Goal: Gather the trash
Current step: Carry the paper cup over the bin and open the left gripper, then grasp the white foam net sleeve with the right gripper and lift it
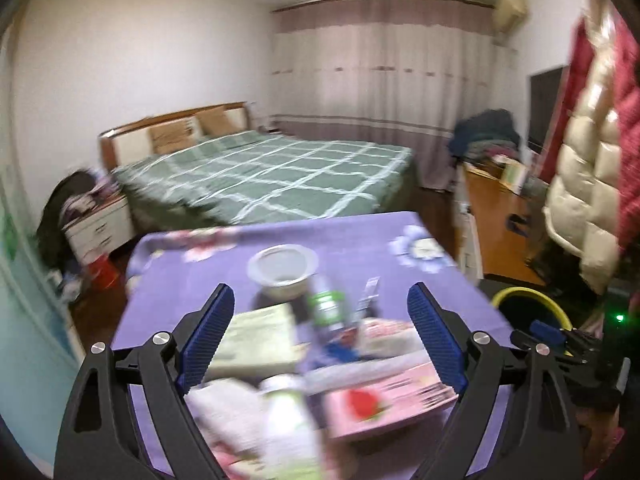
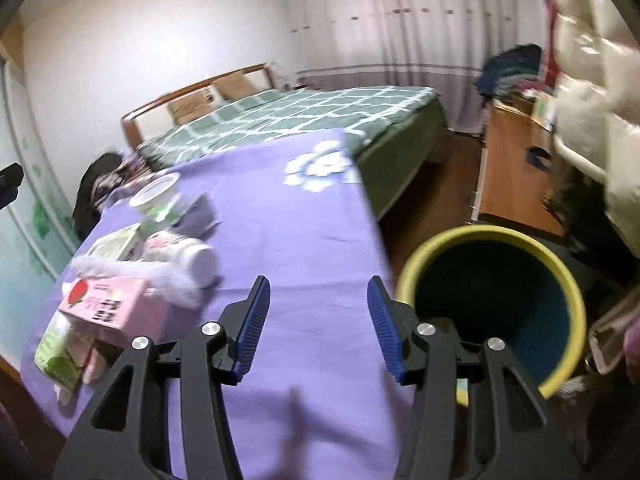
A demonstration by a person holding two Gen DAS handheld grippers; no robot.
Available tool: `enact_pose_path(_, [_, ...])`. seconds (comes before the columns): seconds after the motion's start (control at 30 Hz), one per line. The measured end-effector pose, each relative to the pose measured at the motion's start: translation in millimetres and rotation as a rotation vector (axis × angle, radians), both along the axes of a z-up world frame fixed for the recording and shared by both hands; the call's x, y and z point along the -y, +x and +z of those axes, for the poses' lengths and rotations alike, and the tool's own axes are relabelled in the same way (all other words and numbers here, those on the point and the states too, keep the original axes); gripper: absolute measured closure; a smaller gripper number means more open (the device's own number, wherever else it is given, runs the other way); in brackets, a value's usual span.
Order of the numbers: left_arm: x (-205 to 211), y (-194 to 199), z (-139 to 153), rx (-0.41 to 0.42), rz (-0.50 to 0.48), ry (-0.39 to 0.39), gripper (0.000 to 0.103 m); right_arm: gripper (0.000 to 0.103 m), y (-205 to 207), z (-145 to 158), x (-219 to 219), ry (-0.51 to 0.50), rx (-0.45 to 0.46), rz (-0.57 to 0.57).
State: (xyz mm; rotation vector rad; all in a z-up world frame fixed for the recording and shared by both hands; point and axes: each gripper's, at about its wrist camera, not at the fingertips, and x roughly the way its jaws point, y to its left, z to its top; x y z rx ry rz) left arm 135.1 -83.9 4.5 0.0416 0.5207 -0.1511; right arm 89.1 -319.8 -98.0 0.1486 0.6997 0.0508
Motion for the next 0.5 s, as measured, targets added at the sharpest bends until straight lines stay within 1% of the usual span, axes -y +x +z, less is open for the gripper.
enact_pose_path(0.1, [-29.5, -0.2, -8.7, -0.018, 0.043, -0.022, 0.016, 0.054, 9.2, 0.6, -29.6, -0.014, -0.018, 0.067])
enact_pose_path(0.2, [-47.3, 1.2, -15.7, -0.026, 0.061, -0.043, 0.016, 0.054, 19.3, -1.6, -49.2, -0.054, -0.033, 0.094])
enact_pose_path(0.37, [-59.5, 3.0, -21.1, -0.02, 0.067, -0.053, 0.016, 0.054, 27.9, -8.1, -70.5, -0.094, -0.081, 0.169])
enact_pose_path(0.5, [-60.0, 2.9, -25.3, -0.033, 0.073, -0.065, 0.016, 0.054, 24.4, -12.8, -84.1, -0.066, -0.111, 0.239])
